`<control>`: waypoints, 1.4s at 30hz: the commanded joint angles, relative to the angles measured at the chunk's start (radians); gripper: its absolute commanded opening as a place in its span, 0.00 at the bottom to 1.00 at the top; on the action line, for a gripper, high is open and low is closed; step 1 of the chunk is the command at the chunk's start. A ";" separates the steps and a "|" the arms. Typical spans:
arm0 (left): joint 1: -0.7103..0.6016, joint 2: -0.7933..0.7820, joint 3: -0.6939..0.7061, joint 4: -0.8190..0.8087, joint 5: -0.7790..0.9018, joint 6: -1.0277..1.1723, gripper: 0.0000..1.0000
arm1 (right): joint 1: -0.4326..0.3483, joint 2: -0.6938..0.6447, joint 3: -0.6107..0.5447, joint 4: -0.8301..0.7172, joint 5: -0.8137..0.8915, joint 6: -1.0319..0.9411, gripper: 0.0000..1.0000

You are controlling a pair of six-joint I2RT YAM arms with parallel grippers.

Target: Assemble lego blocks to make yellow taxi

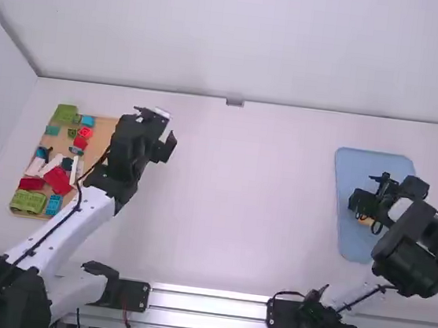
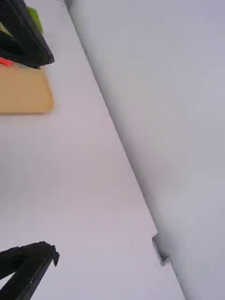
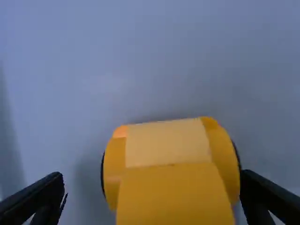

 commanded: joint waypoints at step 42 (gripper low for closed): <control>0.190 -0.569 -0.021 -0.168 0.215 -0.305 0.73 | 0.593 -1.134 -0.253 -0.063 0.224 0.316 0.73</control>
